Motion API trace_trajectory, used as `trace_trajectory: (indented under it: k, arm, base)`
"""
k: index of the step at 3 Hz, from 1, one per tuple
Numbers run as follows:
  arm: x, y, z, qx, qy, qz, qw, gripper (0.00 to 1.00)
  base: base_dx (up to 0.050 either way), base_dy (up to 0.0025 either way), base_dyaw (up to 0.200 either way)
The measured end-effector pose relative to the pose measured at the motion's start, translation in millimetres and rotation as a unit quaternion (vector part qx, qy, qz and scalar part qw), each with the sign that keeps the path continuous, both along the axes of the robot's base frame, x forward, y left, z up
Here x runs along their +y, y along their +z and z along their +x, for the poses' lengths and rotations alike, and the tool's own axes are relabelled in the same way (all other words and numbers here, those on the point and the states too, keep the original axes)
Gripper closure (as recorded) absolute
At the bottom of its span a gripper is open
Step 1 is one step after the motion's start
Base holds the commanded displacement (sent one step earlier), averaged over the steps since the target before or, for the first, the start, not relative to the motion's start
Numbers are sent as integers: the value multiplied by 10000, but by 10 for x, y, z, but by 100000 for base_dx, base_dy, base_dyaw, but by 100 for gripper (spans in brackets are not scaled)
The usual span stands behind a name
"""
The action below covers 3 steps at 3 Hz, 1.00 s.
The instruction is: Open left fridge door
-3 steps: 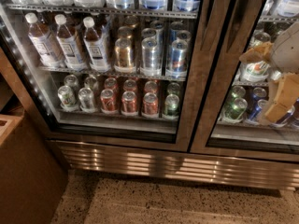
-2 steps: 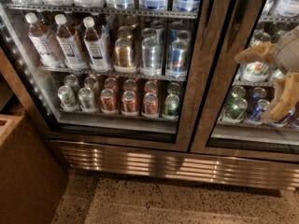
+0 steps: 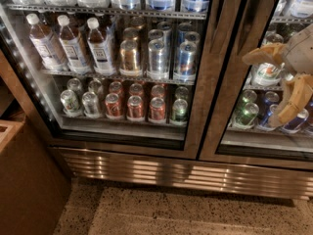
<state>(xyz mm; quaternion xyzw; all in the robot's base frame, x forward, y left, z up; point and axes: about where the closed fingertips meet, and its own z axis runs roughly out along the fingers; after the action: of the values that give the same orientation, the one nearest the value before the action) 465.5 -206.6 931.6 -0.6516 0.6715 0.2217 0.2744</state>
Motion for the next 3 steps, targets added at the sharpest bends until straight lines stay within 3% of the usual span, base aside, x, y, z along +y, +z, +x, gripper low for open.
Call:
trace_trajectory:
  k: [1,3]
  arm:
    - [-1,127,-29,-193,8,214,9996,0]
    - [-44,610,-335,-853,-89,374,9956,0]
  base:
    - [0,0,0]
    - [0,0,0]
